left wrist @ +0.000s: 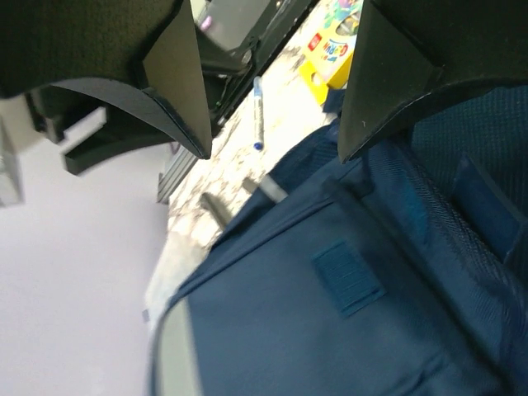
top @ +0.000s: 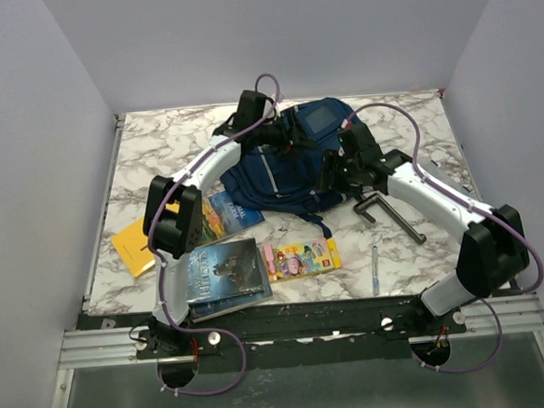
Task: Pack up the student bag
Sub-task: Adjust the student bag at the center of the board, then pick up the stationery from the center of the board.
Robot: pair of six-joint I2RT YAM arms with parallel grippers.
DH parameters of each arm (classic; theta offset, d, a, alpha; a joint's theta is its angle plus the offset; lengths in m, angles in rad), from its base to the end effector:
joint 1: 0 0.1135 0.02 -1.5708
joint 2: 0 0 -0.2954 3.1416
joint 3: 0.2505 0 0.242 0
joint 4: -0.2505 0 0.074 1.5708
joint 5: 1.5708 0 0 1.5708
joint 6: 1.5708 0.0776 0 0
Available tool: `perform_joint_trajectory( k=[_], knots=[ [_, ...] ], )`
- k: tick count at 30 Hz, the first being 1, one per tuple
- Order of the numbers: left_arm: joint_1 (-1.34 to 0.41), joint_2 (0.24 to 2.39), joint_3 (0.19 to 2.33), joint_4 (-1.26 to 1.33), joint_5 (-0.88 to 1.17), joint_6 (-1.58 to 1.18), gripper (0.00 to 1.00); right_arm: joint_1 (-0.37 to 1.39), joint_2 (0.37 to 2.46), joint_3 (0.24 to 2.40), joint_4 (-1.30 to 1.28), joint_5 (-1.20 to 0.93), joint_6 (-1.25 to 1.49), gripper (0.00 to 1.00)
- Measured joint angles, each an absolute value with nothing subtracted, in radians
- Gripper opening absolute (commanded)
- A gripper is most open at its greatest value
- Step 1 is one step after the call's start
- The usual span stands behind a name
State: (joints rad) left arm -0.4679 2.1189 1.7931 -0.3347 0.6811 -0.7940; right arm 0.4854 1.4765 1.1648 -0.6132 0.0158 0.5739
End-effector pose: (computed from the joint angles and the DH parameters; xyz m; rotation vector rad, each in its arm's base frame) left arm 0.4432 -0.2787 0.2650 0.0213 2.4581 -1.3923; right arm 0.2880 0.1505 0.2717 0.1193 2.5428 0.4131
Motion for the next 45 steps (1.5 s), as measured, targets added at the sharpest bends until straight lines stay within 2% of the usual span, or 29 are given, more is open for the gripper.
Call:
perform_joint_trajectory(
  k=[3, 6, 8, 19, 23, 30, 32, 36, 39, 45],
  knots=[
    [-0.475, 2.144, 1.787, -0.416, 0.677, -0.762, 0.66, 0.492, 1.390, 1.098, -0.761, 0.110, 0.632, 0.65],
    [-0.471, 2.131, 1.768, -0.444, 0.663, -0.730, 0.67, 0.513, 1.338, 1.014, -0.870, 0.177, 0.688, 0.53],
    [-0.467, 2.113, 1.741, -0.455, 0.657, -0.704, 0.67, 0.520, 1.332, 0.962, -0.913, 0.192, 0.716, 0.50],
    [-0.462, 2.104, 1.689, -0.462, 0.663, -0.670, 0.67, 0.538, 1.406, 0.810, -0.915, 0.235, 0.809, 0.38],
    [-0.463, 2.099, 1.685, -0.463, 0.665, -0.669, 0.67, 0.547, 1.422, 0.800, -0.912, 0.256, 0.838, 0.37],
    [-0.469, 2.032, 1.657, -0.466, 0.665, -0.661, 0.80, 0.549, 1.432, 0.771, -0.868, 0.261, 0.881, 0.37],
    [-0.476, 1.996, 1.652, -0.467, 0.665, -0.657, 0.82, 0.549, 1.427, 0.749, -0.843, 0.257, 0.895, 0.34],
    [-0.492, 1.910, 1.648, -0.467, 0.663, -0.641, 0.84, 0.549, 1.395, 0.719, -0.809, 0.255, 0.919, 0.22],
    [-0.508, 1.838, 1.643, -0.466, 0.659, -0.625, 0.86, 0.549, 1.378, 0.706, -0.792, 0.255, 0.937, 0.03],
    [-0.560, 1.697, 1.618, -0.457, 0.616, -0.576, 0.86, 0.551, 1.315, 0.683, -0.785, 0.253, 0.934, 0.01]
  ],
)
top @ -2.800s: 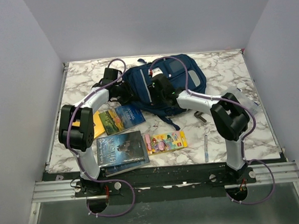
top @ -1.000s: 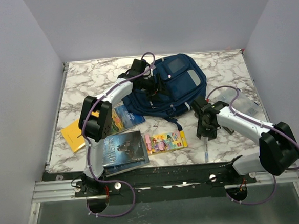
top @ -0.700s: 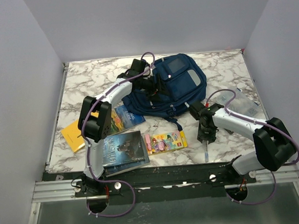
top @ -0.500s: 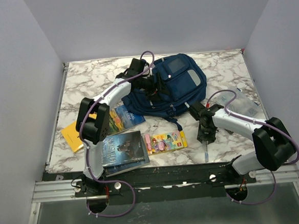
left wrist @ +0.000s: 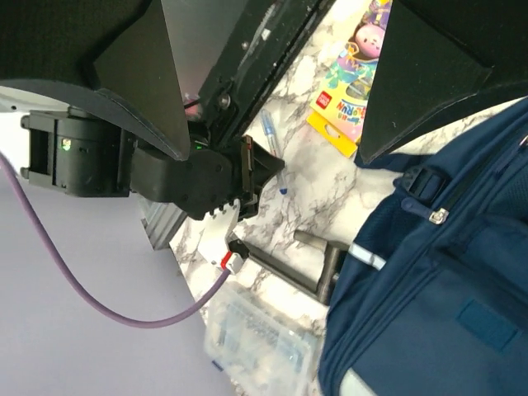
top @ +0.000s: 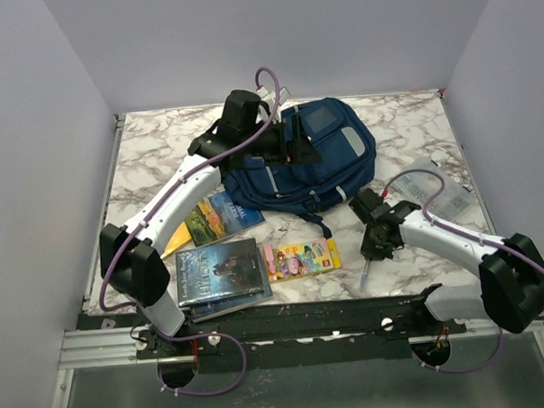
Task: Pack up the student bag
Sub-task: Pick up the stationery from the center of the board, then place the stationery in the student bag.
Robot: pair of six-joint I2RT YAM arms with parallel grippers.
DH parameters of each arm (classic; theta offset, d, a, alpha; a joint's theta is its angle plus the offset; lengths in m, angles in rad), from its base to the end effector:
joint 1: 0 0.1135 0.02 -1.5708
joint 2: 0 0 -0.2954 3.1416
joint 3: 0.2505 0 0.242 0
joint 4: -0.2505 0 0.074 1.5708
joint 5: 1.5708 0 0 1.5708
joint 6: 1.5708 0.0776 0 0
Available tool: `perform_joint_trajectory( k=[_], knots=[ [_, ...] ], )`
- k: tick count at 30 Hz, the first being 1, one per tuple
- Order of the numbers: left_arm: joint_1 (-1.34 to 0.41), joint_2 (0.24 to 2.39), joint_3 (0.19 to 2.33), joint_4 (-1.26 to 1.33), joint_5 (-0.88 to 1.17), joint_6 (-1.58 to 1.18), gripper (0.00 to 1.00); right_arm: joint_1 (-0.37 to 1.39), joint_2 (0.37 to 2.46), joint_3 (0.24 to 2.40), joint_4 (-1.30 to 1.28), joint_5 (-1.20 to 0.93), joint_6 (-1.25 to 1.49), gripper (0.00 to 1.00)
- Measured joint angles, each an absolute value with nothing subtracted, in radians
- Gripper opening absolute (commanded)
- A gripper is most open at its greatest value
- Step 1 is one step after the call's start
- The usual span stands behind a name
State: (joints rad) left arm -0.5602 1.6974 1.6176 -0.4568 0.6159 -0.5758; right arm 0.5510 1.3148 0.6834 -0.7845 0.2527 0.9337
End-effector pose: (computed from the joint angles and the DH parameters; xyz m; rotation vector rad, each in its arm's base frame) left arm 0.3267 -0.2579 0.3774 0.3893 2.2522 -1.2911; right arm 0.1745 0.0844 0.1620 0.5706 2.7976 -0.1175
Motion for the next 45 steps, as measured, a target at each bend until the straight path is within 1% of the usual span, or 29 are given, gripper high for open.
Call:
perform_joint_trajectory(
  k=[4, 5, 6, 7, 10, 12, 14, 15, 18, 20, 25, 29, 32, 33, 35, 38, 40, 43, 45],
  knots=[
    [-0.618, 1.595, 1.563, -0.412, 0.567, -0.524, 0.86, 0.551, 1.190, 0.707, -0.764, 0.200, 0.915, 0.01],
    [-0.633, 1.570, 1.547, -0.398, 0.557, -0.515, 0.89, 0.551, 1.150, 0.725, -0.751, 0.186, 0.916, 0.01],
    [-0.646, 1.552, 1.533, -0.381, 0.552, -0.509, 0.94, 0.551, 1.106, 0.744, -0.728, 0.173, 0.917, 0.01],
    [-0.659, 1.539, 1.523, -0.367, 0.549, -0.507, 0.95, 0.551, 1.062, 0.764, -0.701, 0.165, 0.921, 0.01],
    [-0.691, 1.514, 1.488, -0.313, 0.537, -0.512, 0.95, 0.551, 0.970, 0.834, -0.614, 0.156, 0.942, 0.01],
    [-0.713, 1.502, 1.452, -0.278, 0.522, -0.516, 0.94, 0.549, 0.958, 0.900, -0.563, 0.156, 0.961, 0.01],
    [-0.735, 1.493, 1.421, -0.259, 0.503, -0.517, 0.89, 0.543, 0.973, 0.966, -0.523, 0.156, 0.978, 0.01],
    [-0.751, 1.486, 1.405, -0.252, 0.488, -0.513, 0.85, 0.540, 0.984, 0.997, -0.507, 0.156, 0.990, 0.01],
    [-0.798, 1.453, 1.372, -0.241, 0.444, -0.485, 0.79, 0.535, 0.999, 1.048, -0.456, 0.156, 1.023, 0.01],
    [-0.821, 1.421, 1.359, -0.230, 0.413, -0.454, 0.72, 0.534, 0.999, 1.066, -0.430, 0.155, 1.042, 0.01],
    [-0.849, 1.340, 1.349, -0.194, 0.345, -0.383, 0.62, 0.533, 0.997, 1.088, -0.395, 0.152, 1.076, 0.01],
    [-0.848, 1.324, 1.346, -0.171, 0.294, -0.362, 0.55, 0.532, 0.976, 1.080, -0.381, 0.152, 1.119, 0.01],
    [-0.849, 1.324, 1.330, -0.170, 0.261, -0.353, 0.54, 0.530, 0.929, 1.048, -0.358, 0.153, 1.164, 0.01],
    [-0.850, 1.324, 1.324, -0.170, 0.253, -0.351, 0.55, 0.530, 0.912, 1.039, -0.353, 0.154, 1.180, 0.01],
    [-0.852, 1.324, 1.317, -0.170, 0.244, -0.349, 0.60, 0.530, 0.888, 1.027, -0.342, 0.159, 1.212, 0.01],
    [-0.855, 1.324, 1.306, -0.158, 0.238, -0.346, 0.61, 0.529, 0.870, 1.015, -0.322, 0.169, 1.251, 0.00],
    [-0.859, 1.320, 1.292, -0.146, 0.236, -0.343, 0.58, 0.529, 0.865, 1.006, -0.308, 0.173, 1.272, 0.01],
    [-0.862, 1.311, 1.268, -0.130, 0.236, -0.343, 0.48, 0.529, 0.860, 0.991, -0.292, 0.176, 1.298, 0.01],
    [-0.862, 1.309, 1.259, -0.121, 0.236, -0.346, 0.43, 0.529, 0.858, 0.980, -0.279, 0.177, 1.316, 0.01]
  ],
)
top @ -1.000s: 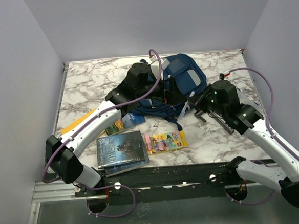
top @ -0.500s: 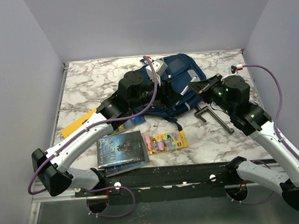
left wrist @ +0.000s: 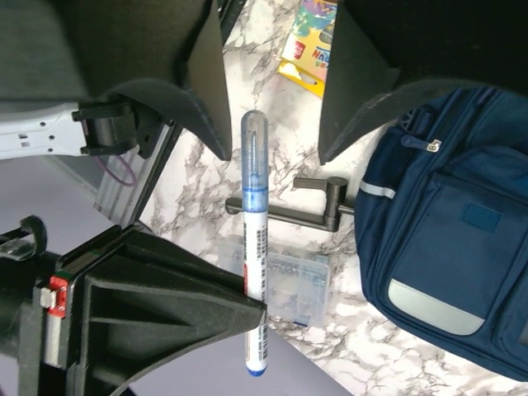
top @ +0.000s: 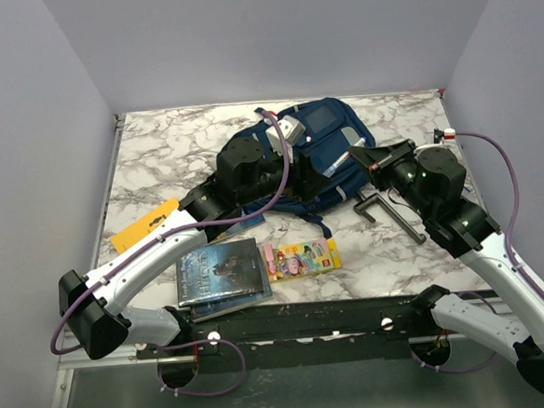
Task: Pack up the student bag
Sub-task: Place the stationery in the student bag.
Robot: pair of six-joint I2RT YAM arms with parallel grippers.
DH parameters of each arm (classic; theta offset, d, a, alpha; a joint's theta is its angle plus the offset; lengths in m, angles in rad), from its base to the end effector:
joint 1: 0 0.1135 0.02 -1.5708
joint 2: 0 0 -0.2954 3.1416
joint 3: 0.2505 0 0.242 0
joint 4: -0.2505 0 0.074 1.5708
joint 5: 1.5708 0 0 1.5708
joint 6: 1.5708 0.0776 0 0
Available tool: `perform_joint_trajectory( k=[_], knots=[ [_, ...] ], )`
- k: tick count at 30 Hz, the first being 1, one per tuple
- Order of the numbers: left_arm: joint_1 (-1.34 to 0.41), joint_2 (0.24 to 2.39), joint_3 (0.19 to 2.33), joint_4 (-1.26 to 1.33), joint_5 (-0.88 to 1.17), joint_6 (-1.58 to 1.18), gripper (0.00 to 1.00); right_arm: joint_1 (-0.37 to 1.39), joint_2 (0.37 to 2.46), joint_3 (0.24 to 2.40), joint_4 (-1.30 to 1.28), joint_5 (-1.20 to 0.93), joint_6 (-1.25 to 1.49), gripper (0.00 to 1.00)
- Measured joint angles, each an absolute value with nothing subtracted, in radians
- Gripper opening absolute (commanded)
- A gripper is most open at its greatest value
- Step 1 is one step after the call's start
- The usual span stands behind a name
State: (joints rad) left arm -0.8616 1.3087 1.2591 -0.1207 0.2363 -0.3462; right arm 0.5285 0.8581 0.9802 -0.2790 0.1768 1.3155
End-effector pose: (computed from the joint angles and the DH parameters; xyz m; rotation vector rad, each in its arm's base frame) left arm 0.1997 -0.2607 0.4218 0.6526 1.7476 -1.0697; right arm 0.1803 0.0895 0.4016 0.8511 1.6794 1.1773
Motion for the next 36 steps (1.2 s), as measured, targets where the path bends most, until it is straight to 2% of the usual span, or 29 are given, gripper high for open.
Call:
perform_joint_trajectory(
  k=[5, 10, 13, 17, 19, 21, 25, 32, 36],
  knots=[
    [-0.862, 1.308, 1.250, -0.091, 0.237, -0.357, 0.40, 0.529, 0.858, 0.956, -0.251, 0.176, 1.347, 0.01],
    [-0.862, 1.295, 1.237, -0.075, 0.237, -0.363, 0.30, 0.529, 0.858, 0.941, -0.224, 0.176, 1.373, 0.01],
    [-0.862, 1.283, 1.231, -0.067, 0.236, -0.365, 0.28, 0.529, 0.857, 0.925, -0.210, 0.175, 1.388, 0.01],
    [-0.862, 1.272, 1.222, -0.052, 0.231, -0.367, 0.17, 0.529, 0.856, 0.906, -0.195, 0.175, 1.408, 0.01],
    [-0.862, 1.271, 1.218, -0.051, 0.224, -0.367, 0.19, 0.529, 0.855, 0.894, -0.183, 0.174, 1.421, 0.01],
    [-0.862, 1.271, 1.214, -0.050, 0.220, -0.368, 0.29, 0.529, 0.851, 0.880, -0.173, 0.174, 1.432, 0.01],
    [-0.862, 1.271, 1.213, -0.046, 0.221, -0.369, 0.36, 0.529, 0.842, 0.867, -0.168, 0.174, 1.447, 0.01],
    [-0.862, 1.271, 1.213, -0.044, 0.225, -0.381, 0.36, 0.529, 0.840, 0.865, -0.147, 0.174, 1.459, 0.01],
    [-0.862, 1.274, 1.213, -0.043, 0.229, -0.383, 0.30, 0.529, 0.840, 0.865, -0.135, 0.174, 1.466, 0.01]
  ],
)
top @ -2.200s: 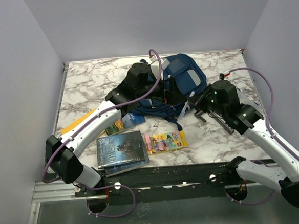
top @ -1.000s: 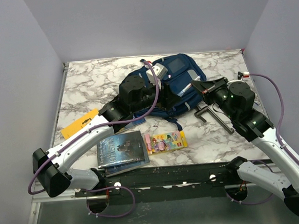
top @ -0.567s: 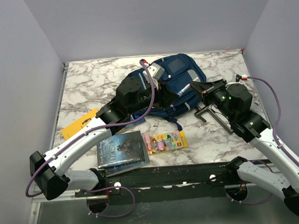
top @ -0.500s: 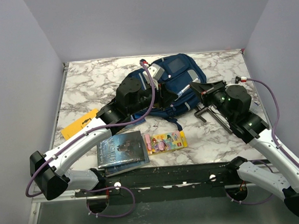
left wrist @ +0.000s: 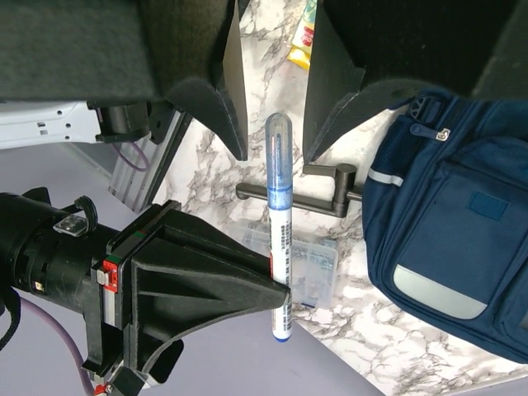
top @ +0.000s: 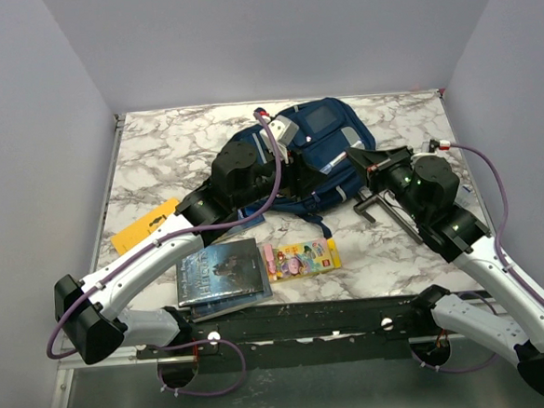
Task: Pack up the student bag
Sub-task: Place the stationery in the student bag.
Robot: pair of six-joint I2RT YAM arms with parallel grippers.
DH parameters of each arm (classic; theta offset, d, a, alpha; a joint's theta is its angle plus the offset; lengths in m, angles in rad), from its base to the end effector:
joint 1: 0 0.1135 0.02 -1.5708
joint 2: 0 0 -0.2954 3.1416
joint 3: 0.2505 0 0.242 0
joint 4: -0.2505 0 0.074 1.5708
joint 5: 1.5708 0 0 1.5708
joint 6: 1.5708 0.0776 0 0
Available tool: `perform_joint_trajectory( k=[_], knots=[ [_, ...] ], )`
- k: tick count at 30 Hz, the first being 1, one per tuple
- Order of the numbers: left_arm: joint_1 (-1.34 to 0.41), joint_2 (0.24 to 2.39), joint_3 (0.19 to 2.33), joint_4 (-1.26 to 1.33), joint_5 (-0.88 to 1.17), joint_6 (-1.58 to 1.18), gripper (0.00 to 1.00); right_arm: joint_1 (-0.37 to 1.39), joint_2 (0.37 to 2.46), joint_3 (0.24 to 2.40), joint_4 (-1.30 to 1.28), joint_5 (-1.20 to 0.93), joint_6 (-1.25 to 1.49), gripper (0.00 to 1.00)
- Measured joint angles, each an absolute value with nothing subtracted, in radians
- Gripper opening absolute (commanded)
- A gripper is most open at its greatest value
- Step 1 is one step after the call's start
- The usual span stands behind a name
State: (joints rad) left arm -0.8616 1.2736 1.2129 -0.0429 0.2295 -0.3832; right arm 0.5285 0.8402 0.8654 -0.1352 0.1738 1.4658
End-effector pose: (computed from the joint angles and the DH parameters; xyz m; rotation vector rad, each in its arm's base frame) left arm 0.1949 -0.2543 0.4261 0.6053 1.6965 -1.1093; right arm 0.1840 0.0919 0.3829 0.9719 1.5976 1.3143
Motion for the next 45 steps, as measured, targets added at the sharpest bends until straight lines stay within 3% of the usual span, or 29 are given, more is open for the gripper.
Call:
perform_joint_trajectory(
  k=[5, 7, 8, 9, 13, 21, 26, 32, 45],
  knots=[
    [-0.862, 1.276, 1.213, -0.042, 0.231, -0.388, 0.17, 0.529, 0.841, 0.865, -0.125, 0.173, 1.467, 0.01],
    [-0.862, 1.276, 1.213, -0.042, 0.231, -0.388, 0.10, 0.529, 0.841, 0.864, -0.123, 0.172, 1.466, 0.15],
    [-0.862, 1.276, 1.213, -0.043, 0.230, -0.388, 0.09, 0.529, 0.840, 0.863, -0.123, 0.171, 1.465, 0.32],
    [-0.862, 1.276, 1.213, -0.043, 0.229, -0.389, 0.08, 0.529, 0.839, 0.862, -0.123, 0.171, 1.464, 0.43],
    [-0.862, 1.276, 1.213, -0.047, 0.210, -0.382, 0.00, 0.528, 0.819, 0.846, -0.137, 0.167, 1.420, 0.67],
    [-0.862, 1.303, 1.281, -0.162, 0.042, -0.361, 0.00, 0.528, 0.763, 0.847, -0.366, 0.222, 1.176, 0.87],
    [-0.855, 1.347, 1.342, -0.226, -0.051, -0.353, 0.00, 0.528, 0.764, 0.883, -0.527, 0.273, 1.000, 0.94],
    [-0.817, 1.360, 1.346, -0.287, -0.096, -0.351, 0.00, 0.528, 0.798, 0.918, -0.603, 0.305, 0.819, 0.94],
    [-0.581, 1.269, 1.196, -0.350, 0.006, -0.488, 0.00, 0.538, 1.251, 0.947, -0.590, 0.214, 0.570, 0.91]
  ],
)
